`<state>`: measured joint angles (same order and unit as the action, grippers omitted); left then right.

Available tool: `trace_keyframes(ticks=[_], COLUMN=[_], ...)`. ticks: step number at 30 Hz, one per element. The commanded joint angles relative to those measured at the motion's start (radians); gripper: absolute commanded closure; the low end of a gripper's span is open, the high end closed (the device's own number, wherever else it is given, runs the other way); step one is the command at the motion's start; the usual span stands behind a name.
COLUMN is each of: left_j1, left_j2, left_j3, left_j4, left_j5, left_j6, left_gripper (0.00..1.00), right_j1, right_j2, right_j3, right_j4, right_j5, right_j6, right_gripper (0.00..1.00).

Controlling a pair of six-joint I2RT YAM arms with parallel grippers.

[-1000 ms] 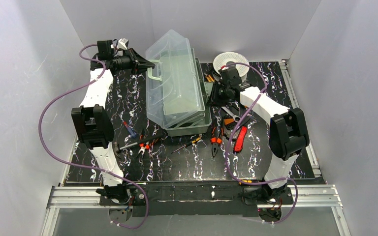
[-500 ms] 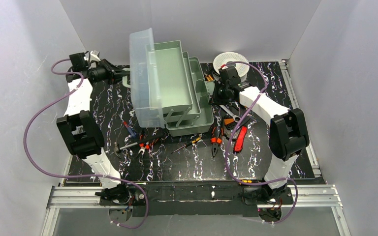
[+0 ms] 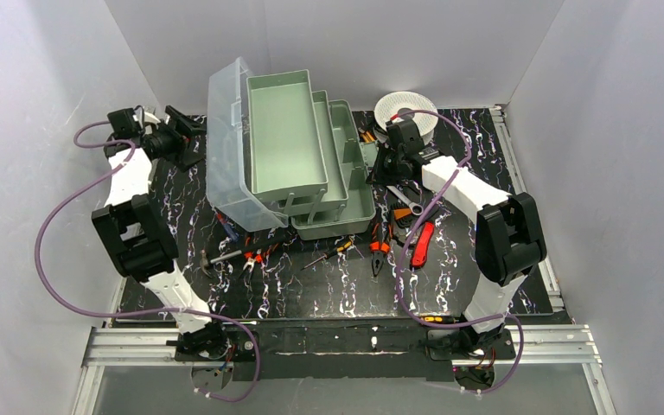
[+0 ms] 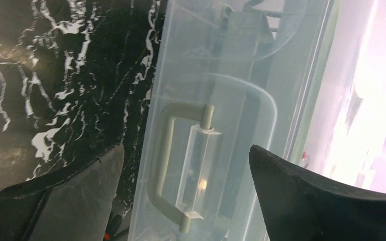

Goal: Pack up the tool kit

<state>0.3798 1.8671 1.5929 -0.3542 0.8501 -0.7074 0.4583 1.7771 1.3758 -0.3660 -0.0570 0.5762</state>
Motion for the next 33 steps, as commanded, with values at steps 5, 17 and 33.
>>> trace_keyframes(ticks=[5, 17, 33], left_j1=[0.047, 0.202, 0.224], left_j2=[-0.196, -0.043, -0.301], left_j3=[-0.317, -0.497, -0.382], left_j4=[0.246, 0.57, 0.232], left_j5=[-0.015, 0.031, -0.191], left_j6=[-0.131, -0.428, -0.143], left_gripper=[0.04, 0.04, 0.02], right_j1=[-0.01, -0.004, 0.021], right_j2=[-0.023, -0.054, -0.109], right_j3=[-0.01, -0.132, -0.239], right_j4=[0.015, 0.15, 0.293], right_j5=[0.016, -0.059, -0.071], right_j6=[0.026, 0.106, 0.203], right_gripper=[0.99, 0.99, 0.99])
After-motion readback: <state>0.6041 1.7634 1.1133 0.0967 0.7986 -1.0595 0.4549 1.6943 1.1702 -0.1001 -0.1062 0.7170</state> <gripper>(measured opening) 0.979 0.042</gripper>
